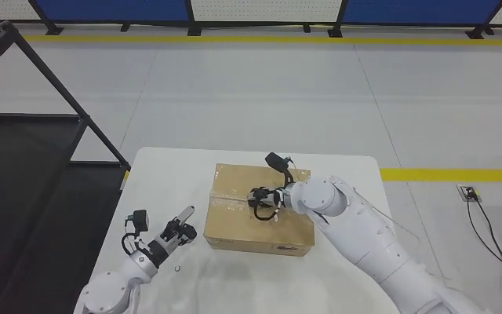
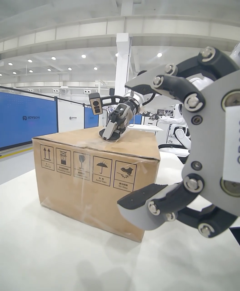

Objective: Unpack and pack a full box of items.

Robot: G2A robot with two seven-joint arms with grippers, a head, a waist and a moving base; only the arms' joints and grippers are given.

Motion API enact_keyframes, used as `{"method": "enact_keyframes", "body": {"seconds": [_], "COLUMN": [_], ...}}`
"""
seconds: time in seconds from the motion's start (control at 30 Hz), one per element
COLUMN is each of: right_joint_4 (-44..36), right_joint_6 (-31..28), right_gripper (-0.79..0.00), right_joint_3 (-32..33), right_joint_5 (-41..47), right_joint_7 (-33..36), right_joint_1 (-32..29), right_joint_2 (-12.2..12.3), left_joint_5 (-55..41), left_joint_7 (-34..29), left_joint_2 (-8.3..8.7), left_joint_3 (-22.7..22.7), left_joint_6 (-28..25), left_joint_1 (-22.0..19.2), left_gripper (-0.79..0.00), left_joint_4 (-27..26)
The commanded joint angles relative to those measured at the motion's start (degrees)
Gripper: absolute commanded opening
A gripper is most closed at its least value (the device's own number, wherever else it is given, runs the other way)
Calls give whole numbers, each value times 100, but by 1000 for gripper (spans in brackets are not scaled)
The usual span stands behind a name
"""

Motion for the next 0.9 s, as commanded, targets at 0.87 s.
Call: {"method": "enact_keyframes", "body": {"seconds": [0.87], "right_joint_4": [1248], "right_joint_6": [-1211], "right_gripper": [-785], "right_joint_3": [-295], "right_joint_5": [690], "right_joint_7": [127], "right_joint_1": [378], "right_joint_2": [-824], "left_joint_5": [-121], "left_joint_7": [146], "left_joint_2": [139], "left_joint_3": [405], "left_joint_6": [-50], "left_joint_1": [-49], "left_gripper": [0], "left_joint_4": [216]}}
